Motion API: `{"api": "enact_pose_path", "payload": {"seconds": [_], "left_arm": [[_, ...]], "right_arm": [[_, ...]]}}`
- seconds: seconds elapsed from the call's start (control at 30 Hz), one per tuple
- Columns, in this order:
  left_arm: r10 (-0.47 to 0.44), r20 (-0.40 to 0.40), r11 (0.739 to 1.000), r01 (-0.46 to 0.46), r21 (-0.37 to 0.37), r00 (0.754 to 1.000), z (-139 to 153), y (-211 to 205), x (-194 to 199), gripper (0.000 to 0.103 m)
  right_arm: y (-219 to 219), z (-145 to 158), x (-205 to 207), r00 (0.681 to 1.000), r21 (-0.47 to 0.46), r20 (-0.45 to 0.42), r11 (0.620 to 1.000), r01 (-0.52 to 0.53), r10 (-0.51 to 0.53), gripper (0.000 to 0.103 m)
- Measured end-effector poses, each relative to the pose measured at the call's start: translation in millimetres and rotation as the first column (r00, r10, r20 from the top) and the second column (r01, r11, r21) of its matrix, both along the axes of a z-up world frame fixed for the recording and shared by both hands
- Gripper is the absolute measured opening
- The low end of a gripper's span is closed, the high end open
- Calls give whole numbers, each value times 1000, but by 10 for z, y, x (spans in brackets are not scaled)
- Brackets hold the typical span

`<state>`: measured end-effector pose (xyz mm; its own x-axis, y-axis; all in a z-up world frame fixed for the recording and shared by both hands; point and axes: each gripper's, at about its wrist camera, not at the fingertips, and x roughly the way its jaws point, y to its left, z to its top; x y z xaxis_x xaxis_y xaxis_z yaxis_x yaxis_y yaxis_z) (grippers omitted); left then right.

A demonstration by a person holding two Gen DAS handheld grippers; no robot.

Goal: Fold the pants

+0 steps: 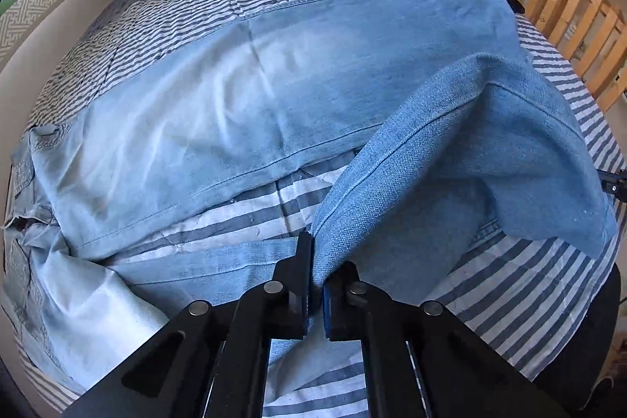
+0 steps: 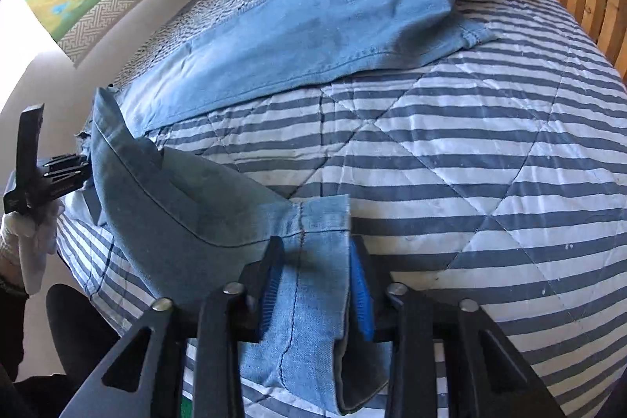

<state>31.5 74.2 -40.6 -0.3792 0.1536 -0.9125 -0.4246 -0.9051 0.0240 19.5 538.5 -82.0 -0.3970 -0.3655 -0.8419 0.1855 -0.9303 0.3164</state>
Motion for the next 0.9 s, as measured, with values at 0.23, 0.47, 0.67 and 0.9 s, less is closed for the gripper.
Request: {"api": "enact_pose_path", "payload": {"seconds": [0.23,0.47,0.67,0.9], "left_arm": [[-25,-68,998,29,57,997,407,-268,381,3],[-74,-170,990,93,108,983,1188,-707,945,3],[-92,-156,987,111,116,984,1340,-606,632,6],[3,85,981,-19,194,996,555,-205,-248,36]], "right_arm": [[167,640,432,987,-40,-155,998,38,-44,2],[343,1473,1041,945,-137,-306,987,78,-117,2],[494,2098,1218,884,-172,-435,980,104,-170,2],[638,1225,-31,919,72,-280,948,310,-279,2]]}}
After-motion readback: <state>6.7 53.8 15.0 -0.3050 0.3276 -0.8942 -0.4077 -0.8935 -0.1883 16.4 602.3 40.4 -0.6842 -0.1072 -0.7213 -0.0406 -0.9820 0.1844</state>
